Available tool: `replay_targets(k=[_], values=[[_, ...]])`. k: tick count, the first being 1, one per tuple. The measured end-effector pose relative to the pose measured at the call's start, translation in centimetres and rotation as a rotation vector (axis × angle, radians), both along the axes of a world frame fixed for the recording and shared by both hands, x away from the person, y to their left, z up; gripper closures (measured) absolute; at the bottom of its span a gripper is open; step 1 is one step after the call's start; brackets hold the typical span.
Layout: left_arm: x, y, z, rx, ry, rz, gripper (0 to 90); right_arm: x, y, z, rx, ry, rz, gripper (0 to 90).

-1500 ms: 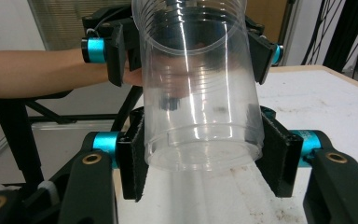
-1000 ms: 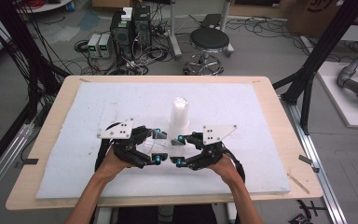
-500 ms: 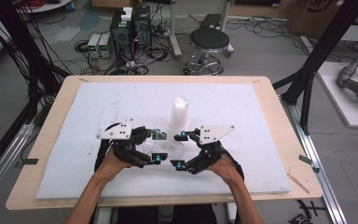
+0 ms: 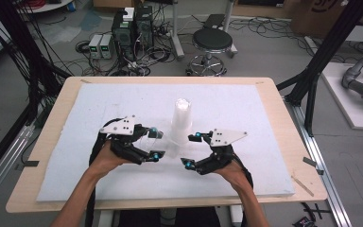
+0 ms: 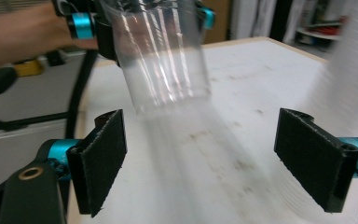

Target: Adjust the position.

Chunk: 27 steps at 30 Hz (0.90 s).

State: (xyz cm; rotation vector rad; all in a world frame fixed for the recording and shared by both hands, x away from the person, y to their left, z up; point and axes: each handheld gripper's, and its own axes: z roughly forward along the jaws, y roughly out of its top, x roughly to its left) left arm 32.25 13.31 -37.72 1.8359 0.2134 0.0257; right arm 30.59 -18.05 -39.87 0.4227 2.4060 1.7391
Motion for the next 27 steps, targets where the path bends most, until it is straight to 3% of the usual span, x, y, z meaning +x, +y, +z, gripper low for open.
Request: replay_targets(k=[4, 5, 6, 7, 10, 11, 12, 13, 14, 15, 16, 19, 20, 21, 24, 27], values=[[0.9, 0.2, 0.5, 0.126, 0.016, 0.001, 32.3, 0.1, -1.7, -0.8, -0.020, -0.004, -0.118, 17.0], [0.9, 0.2, 0.5, 0.126, 0.016, 0.001, 32.3, 0.1, -2.1, -1.1, -0.030, 0.009, -0.148, 17.1], [1.3, 0.2, 0.5, 0.180, 0.020, 0.008, 32.3, 0.1, -2.6, -1.4, -0.037, 0.024, -0.178, 17.0], [1.3, 0.2, 0.5, 0.180, 0.020, 0.008, 32.3, 0.1, -2.6, -1.4, -0.037, 0.024, -0.178, 17.0], [2.2, 0.3, 0.5, 0.301, 0.025, 0.002, 32.3, 0.2, -4.5, -2.4, -0.054, 0.049, -0.297, 17.0], [2.2, 0.3, 0.5, 0.301, 0.025, 0.002, 32.3, 0.2, -4.5, -2.4, -0.054, 0.049, -0.297, 17.0], [2.7, 0.4, 0.4, 0.356, 0.025, 0.014, 32.3, 0.1, -5.3, -2.7, -0.074, 0.051, -0.350, 17.1], [2.7, 0.4, 0.4, 0.356, 0.025, 0.014, 32.3, 0.1, -5.3, -2.7, -0.074, 0.051, -0.350, 17.1], [3.1, 0.5, 0.5, 0.396, 0.027, 0.017, 32.3, 0.0, -6.0, -3.0, -0.087, 0.047, -0.391, 17.1], [3.1, 0.5, 0.5, 0.396, 0.027, 0.017, 32.3, 0.0, -6.0, -3.0, -0.087, 0.047, -0.391, 17.1], [3.4, 0.5, 0.6, 0.427, 0.028, 0.019, 32.4, -0.2, -6.6, -3.3, -0.099, 0.040, -0.437, 17.1], [3.8, 0.6, 0.8, 0.464, 0.026, 0.018, 32.3, -0.2, -7.1, -3.6, -0.098, 0.049, -0.461, 17.1], [4.1, 0.7, 1.1, 0.510, 0.025, 0.013, 32.3, -0.4, -7.5, -3.9, -0.110, 0.054, -0.488, 17.1], [4.1, 0.7, 1.1, 0.510, 0.025, 0.013, 32.3, -0.4, -7.5, -3.9, -0.110, 0.054, -0.488, 17.1], [4.7, 1.0, 1.6, 0.589, 0.036, 0.019, 32.3, -0.6, -8.2, -4.4, -0.132, 0.037, -0.536, 17.1], [4.9, 1.1, 1.7, 0.605, 0.039, 0.021, 32.4, -0.7, -8.6, -4.8, -0.136, 0.043, -0.558, 17.1]])
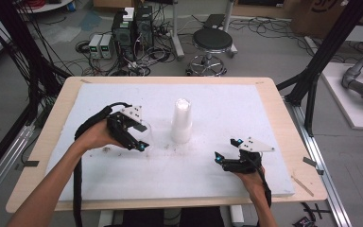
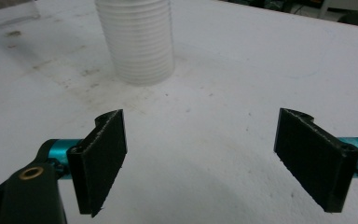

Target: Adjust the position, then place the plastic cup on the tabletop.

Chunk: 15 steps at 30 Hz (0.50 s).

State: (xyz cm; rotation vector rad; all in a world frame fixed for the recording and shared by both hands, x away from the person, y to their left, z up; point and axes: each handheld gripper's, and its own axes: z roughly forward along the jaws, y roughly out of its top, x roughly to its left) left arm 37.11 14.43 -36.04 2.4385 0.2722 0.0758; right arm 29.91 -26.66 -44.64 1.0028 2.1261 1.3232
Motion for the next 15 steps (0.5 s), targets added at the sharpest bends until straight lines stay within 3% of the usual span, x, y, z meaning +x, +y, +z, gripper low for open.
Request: replay_targets(k=[5, 15], values=[[0.06, 0.29, 0.05, 0.008, -0.009, 0.015, 32.4, 0.11, -0.19, -0.72, 0.002, 0.015, -0.002, 17.1], [0.15, 0.32, 0.07, 0.010, -0.012, 0.015, 32.4, 0.15, -0.20, -0.72, 0.001, 0.016, 0.001, 17.1]])
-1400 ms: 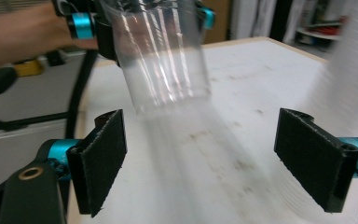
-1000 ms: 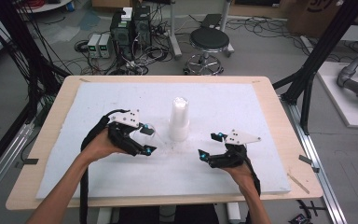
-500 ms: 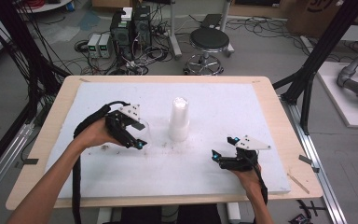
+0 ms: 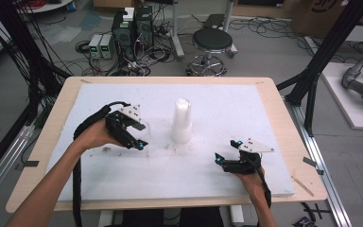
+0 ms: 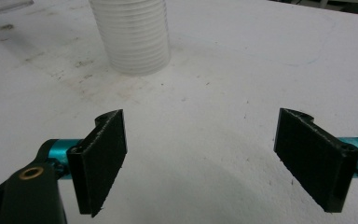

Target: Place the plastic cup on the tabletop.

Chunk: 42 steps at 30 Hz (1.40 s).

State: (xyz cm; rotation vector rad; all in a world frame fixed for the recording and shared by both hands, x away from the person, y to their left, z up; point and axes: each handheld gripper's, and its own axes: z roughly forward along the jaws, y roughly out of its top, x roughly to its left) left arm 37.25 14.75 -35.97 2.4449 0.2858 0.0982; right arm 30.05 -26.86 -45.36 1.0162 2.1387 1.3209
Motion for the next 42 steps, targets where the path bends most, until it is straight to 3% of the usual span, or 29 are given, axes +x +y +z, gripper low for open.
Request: replay_targets(k=[19, 26, 37, 42], values=[[1.7, -1.2, -1.5, 0.017, 0.009, 0.047, 32.4, 0.0, -0.1, 0.0, 0.008, 0.002, -0.002, 17.1], [2.6, -2.1, -2.8, 0.076, 0.022, 0.055, 32.4, 0.0, -0.1, 0.0, 0.009, 0.005, -0.004, 17.1], [2.9, -3.1, -3.8, 0.121, 0.025, 0.053, 32.4, 0.0, -0.2, 0.0, 0.014, 0.008, 0.000, 17.1], [2.8, -3.1, -4.7, 0.094, 0.029, 0.063, 32.3, -0.1, -0.2, 0.0, 0.015, 0.013, -0.002, 17.1]])
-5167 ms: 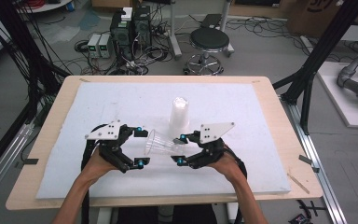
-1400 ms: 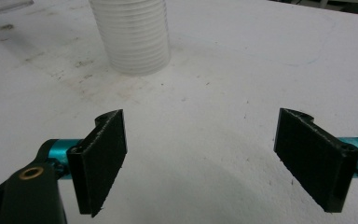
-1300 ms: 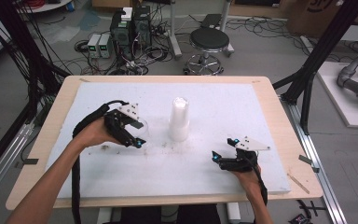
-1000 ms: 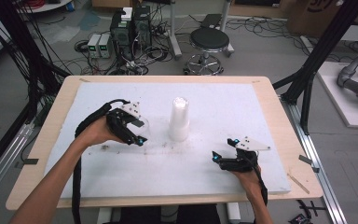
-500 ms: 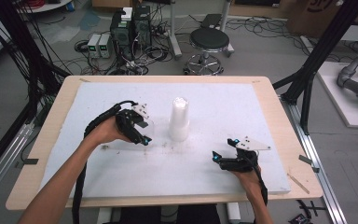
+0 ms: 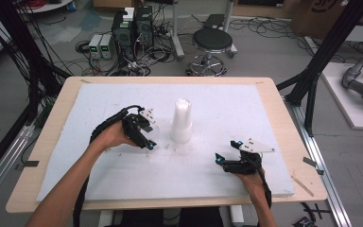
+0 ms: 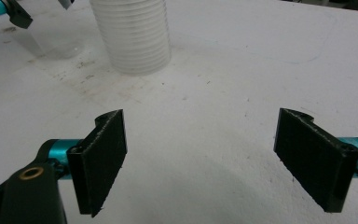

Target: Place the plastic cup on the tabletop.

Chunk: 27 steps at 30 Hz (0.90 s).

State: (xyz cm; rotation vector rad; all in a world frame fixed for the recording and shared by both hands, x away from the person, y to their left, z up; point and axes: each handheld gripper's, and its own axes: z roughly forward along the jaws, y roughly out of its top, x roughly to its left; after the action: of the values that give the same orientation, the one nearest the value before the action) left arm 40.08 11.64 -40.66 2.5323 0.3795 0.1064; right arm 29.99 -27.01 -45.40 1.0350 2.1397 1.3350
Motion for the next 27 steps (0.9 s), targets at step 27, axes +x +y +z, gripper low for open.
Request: replay_targets(k=[27], values=[[-0.9, 2.0, -0.8, -0.084, 0.022, 0.063, 17.3, 0.1, -0.2, 0.0, 0.010, -0.002, 0.004, 17.1]])
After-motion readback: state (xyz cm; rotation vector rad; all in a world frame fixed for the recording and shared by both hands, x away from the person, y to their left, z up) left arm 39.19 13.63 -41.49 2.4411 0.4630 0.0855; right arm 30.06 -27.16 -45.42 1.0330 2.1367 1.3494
